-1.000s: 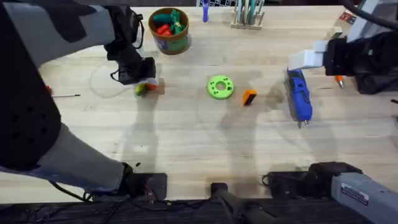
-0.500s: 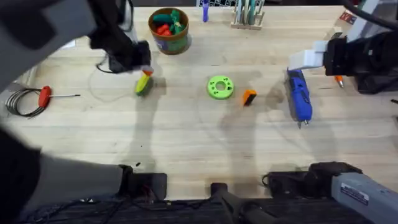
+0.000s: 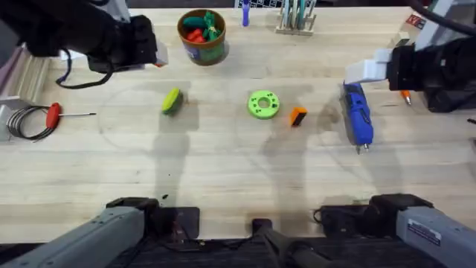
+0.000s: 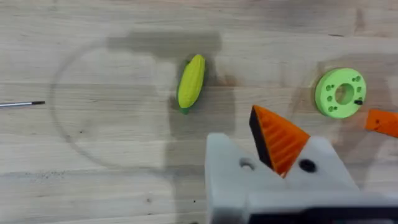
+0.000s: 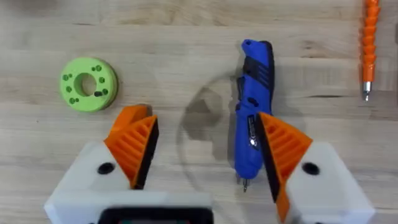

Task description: Pick up the gripper from the table and insert it into the empty holder that is missing its gripper. Then pick up a screw, insert it into the mounting hole, and use the screwdriver to tighten it. Finally, clean up the table by picking up the vegetable and placing it into the bucket.

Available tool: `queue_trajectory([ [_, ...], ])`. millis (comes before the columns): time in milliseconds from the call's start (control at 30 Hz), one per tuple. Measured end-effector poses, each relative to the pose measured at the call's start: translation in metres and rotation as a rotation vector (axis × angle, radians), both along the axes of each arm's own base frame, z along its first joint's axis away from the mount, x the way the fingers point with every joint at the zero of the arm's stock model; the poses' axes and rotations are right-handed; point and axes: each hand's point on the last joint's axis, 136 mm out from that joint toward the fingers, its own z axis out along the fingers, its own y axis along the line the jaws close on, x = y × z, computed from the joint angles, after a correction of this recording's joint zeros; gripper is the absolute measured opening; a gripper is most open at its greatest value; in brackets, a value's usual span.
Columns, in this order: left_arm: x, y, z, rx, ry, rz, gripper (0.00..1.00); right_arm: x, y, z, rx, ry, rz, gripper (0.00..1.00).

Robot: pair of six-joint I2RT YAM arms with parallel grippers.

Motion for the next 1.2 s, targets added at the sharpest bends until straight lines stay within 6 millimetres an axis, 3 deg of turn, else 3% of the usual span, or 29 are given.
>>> queue_trajectory([
  [333,-0.003,0.000,0.008,0.000,-0.027,-0.002,0.019,0.000,0.000,0.000,0.000,0.000,0.000,0.925],
  [367,-0.003,0.001,0.008,0.006,-0.028,-0.004,0.126,0.000,0.000,0.000,0.000,0.000,0.000,0.926],
  [533,-0.003,0.001,0.008,0.005,-0.027,-0.003,0.919,0.000,0.000,0.000,0.000,0.000,0.000,0.926],
  [567,-0.003,0.001,0.008,0.004,-0.027,-0.002,0.964,0.000,0.000,0.000,0.000,0.000,0.000,0.926],
  [1000,-0.004,0.001,0.008,0.005,-0.025,-0.002,0.986,0.000,0.000,0.000,0.000,0.000,0.000,0.926],
  [1200,-0.020,0.001,-0.002,0.008,0.051,-0.002,0.986,0.000,0.000,0.000,0.000,0.000,0.000,0.925],
])
